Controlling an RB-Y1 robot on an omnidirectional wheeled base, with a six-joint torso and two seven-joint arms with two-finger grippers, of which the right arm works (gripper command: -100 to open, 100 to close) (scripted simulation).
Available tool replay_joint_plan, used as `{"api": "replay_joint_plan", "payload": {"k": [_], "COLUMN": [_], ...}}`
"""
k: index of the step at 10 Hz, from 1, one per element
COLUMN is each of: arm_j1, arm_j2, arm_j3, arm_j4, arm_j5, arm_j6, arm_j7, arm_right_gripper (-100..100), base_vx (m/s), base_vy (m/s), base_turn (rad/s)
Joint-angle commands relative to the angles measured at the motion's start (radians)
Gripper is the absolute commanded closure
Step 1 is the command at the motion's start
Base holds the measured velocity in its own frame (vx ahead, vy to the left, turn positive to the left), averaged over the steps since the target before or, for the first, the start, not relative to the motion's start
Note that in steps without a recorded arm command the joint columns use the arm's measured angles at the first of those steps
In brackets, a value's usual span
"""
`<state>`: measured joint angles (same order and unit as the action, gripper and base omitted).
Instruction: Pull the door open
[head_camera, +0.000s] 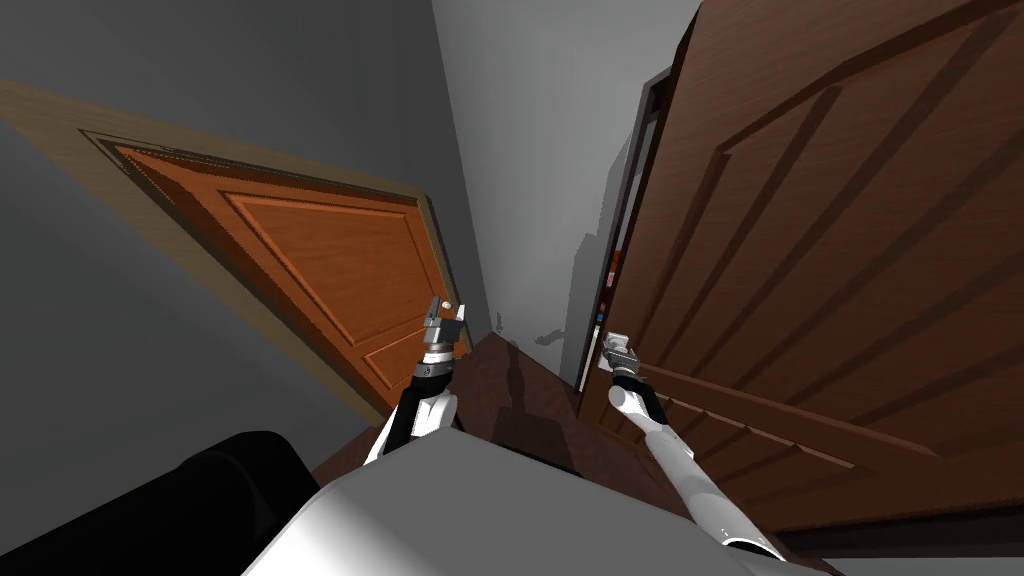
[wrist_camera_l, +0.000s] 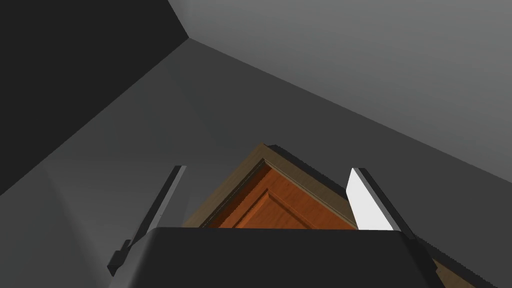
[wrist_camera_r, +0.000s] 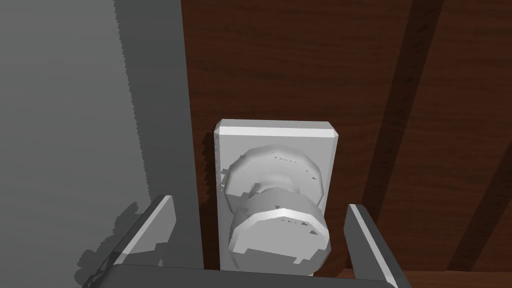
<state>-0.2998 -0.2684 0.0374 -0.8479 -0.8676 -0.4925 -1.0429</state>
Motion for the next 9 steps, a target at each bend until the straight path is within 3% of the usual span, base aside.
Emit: {"api": "replay_joint_plan", "payload": {"k": [1, 2, 3, 8, 9], "arm_j1": [0.010, -0.002, -0.002, -0.002, 0.008], "arm_j2": [-0.030, -0.020, -0.020, -0.020, -0.035], "arm_j3": [0.000, 0.001, 0.001, 0.001, 0.018], "arm_j4": [0.003, 0.011, 0.011, 0.011, 0.002], "arm_j5": [-0.003, -0.002, -0.002, -0.002, -0.001], "arm_j6": [-0.003, -0.002, -0.002, -0.002, 0.003], "arm_j7": [-0.029, -0.018, -0.018, -0.018, -0.041], "arm_right_gripper": [-100, -100, 100, 100, 100], "base_vx": [0.136, 0.051, -0.001, -0.010, -0.122], "base_vy": [-0.028, -0.012, -0.001, 0.001, -0.061], "base_turn": [0.074, 0.006, -0.028, 0.005, 0.149]}}
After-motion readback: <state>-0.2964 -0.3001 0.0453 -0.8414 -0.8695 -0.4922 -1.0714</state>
